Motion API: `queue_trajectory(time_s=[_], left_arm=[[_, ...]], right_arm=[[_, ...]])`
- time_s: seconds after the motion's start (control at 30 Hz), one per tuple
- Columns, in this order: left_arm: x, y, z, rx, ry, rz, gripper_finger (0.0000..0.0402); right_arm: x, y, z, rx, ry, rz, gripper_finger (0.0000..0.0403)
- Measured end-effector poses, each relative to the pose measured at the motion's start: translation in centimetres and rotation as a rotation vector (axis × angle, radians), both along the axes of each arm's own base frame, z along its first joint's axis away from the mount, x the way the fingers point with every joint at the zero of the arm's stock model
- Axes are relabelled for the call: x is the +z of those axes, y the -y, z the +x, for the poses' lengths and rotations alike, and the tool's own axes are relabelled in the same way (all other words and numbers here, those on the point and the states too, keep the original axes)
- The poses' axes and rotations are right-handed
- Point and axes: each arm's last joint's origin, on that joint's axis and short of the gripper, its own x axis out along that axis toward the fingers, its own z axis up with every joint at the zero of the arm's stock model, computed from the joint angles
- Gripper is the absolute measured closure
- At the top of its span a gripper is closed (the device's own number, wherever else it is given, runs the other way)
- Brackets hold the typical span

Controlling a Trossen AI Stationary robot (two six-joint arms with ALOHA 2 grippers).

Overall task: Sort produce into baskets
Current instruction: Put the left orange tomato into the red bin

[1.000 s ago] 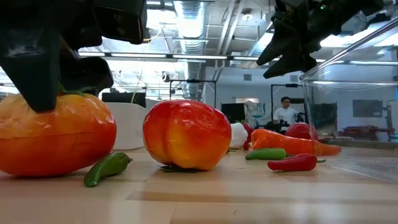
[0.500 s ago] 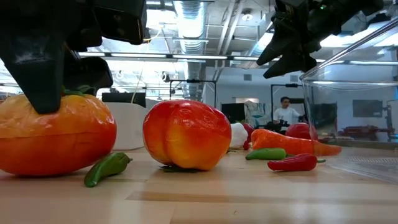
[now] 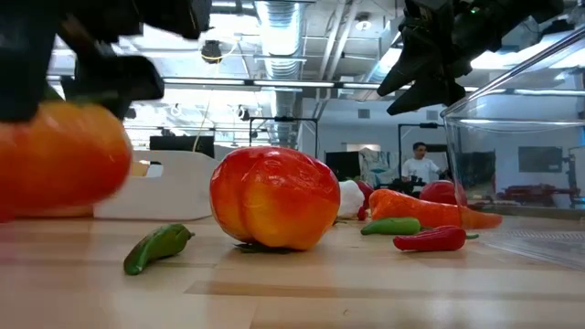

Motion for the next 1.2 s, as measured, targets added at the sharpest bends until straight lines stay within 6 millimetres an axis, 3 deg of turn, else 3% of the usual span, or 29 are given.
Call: queue_trajectory(time_s=[0.2, 0.43, 0.67, 0.93, 1.2], left_arm=[[2.5, 0.3, -1.8, -0.041, -0.083, 0.045, 0.0098], [5.4, 0.3, -6.1, 0.058, -0.174, 0.142, 0.0099], [7.8, 0.4, -10.5, 0.219, -0.151, 0.211, 0.0099], [6.6, 0.7, -14.9, 0.393, -0.158, 0.198, 0.0099], [3.9, 0.9, -16.7, 0.453, -0.163, 0.190, 0.0099]], right_arm=[[0.0, 0.0, 0.0, 0.000, 0.000, 0.000, 0.0178], [-0.1, 0.0, -0.1, 0.000, -0.012, -0.002, 0.0178], [-0.1, 0.0, -0.1, 0.000, -0.019, -0.003, 0.0178], [-0.1, 0.0, -0.1, 0.000, -0.018, -0.003, 0.0178], [-0.1, 0.0, -0.1, 0.000, -0.018, -0.003, 0.0178]])
